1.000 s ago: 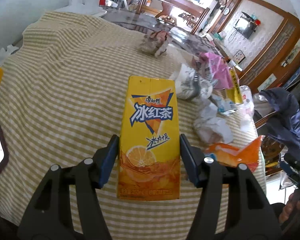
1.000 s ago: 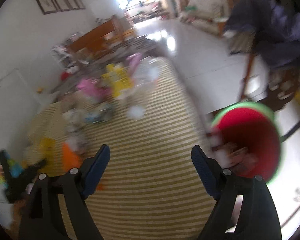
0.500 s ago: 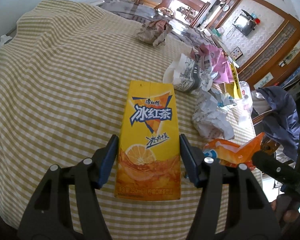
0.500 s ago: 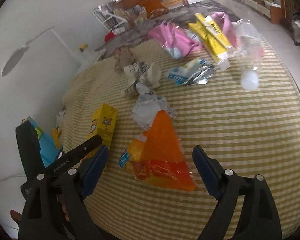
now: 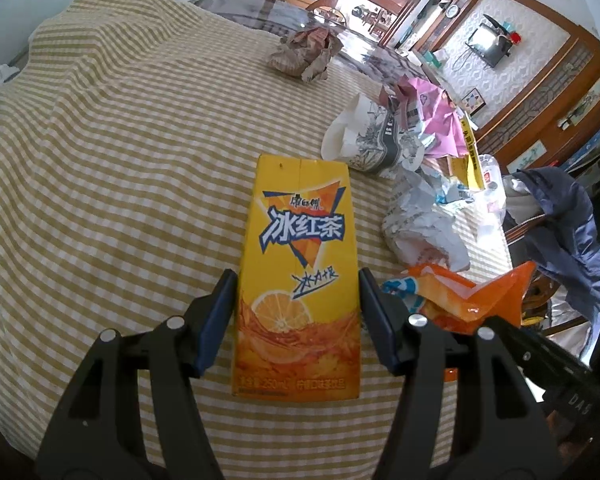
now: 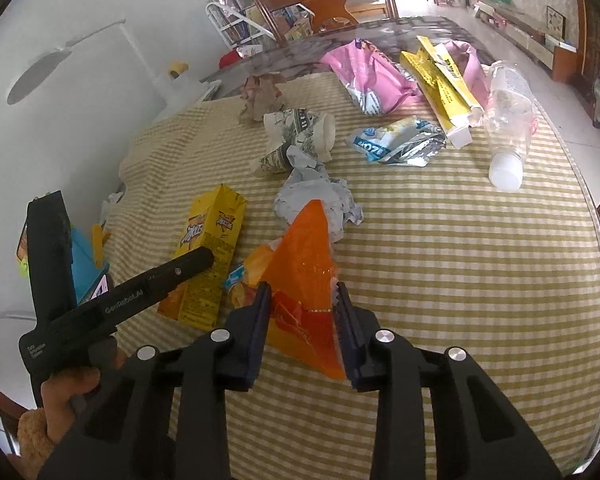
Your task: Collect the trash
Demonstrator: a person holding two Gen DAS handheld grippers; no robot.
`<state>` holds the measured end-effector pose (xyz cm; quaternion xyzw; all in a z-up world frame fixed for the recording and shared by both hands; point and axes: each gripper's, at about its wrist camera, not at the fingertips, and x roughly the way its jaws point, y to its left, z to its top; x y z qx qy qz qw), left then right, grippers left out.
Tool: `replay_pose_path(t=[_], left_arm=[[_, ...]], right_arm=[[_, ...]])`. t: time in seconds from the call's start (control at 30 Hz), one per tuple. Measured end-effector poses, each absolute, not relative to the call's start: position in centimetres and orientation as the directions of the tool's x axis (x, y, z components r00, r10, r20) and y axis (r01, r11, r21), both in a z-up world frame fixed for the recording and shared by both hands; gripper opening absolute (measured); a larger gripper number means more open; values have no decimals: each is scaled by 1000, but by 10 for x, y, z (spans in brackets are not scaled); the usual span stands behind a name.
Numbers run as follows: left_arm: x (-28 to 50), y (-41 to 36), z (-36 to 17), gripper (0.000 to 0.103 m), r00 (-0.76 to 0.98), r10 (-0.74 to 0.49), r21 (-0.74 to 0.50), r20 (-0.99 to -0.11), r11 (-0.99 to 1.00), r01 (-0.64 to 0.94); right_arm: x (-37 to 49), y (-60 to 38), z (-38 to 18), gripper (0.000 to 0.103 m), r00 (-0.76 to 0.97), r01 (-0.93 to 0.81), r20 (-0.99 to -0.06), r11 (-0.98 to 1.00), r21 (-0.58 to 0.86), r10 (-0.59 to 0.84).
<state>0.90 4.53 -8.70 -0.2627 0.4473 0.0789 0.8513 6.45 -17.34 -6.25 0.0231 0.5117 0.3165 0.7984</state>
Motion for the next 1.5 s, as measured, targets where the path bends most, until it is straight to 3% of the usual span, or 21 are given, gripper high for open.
replay_pose_path(t=[0.33,0.43,0.5,0.7,0.9,1.1,1.5], left_arm=[[12,48,-90,58,616,-207,-500,-760,791,-353],[15,46,-94,58,616,-215,-509,-758,786,-352],[16,47,-95,58,619,-220,-517,-754,780,-353],[15,52,-96,58,627,-244,-553,-740,752,-360],[15,53,-96,58,628,-252,-563,-736,743,-362],[14,54,-96,58,628,-253,-565,-736,742,-362],[5,67,-89,58,672,-203,-577,-712,714,-395]], right_arm=[[50,-177,-54,32,320,-468,-827,836,287,462],[50,-173,-55,41,322,-464,-827,838,287,461],[52,-169,-55,64,325,-453,-820,838,303,472],[58,-159,-59,70,316,-437,-826,844,310,467],[56,-152,-63,67,311,-449,-840,848,283,445],[50,-143,-70,36,269,-490,-856,828,274,442],[53,-168,-41,33,329,-464,-791,818,340,515]])
